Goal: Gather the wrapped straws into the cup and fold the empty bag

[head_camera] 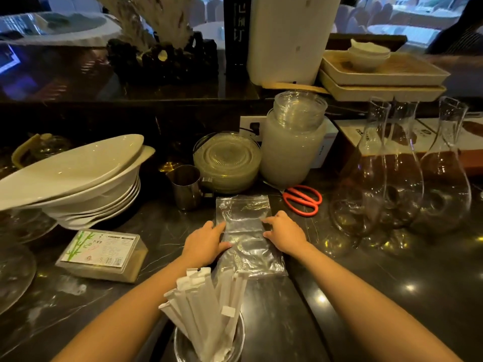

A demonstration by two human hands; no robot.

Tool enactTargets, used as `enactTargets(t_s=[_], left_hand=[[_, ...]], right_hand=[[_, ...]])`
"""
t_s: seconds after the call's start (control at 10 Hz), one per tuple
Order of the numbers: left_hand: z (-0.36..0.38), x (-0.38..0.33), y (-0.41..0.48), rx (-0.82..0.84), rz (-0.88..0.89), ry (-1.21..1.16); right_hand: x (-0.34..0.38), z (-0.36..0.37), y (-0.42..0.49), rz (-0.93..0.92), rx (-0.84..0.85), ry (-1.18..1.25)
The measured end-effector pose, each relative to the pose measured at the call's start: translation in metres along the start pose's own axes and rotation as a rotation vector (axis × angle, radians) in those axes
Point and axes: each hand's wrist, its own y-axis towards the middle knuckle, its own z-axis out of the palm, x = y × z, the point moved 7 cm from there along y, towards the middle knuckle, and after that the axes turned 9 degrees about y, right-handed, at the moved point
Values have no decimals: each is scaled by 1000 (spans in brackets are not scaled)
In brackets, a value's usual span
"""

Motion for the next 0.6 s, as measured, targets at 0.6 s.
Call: enactTargets(t_s=[0.6], left_hand=[[-24, 28, -48, 6, -13, 153]], right_hand=[[16, -5, -45, -109, -59, -230]])
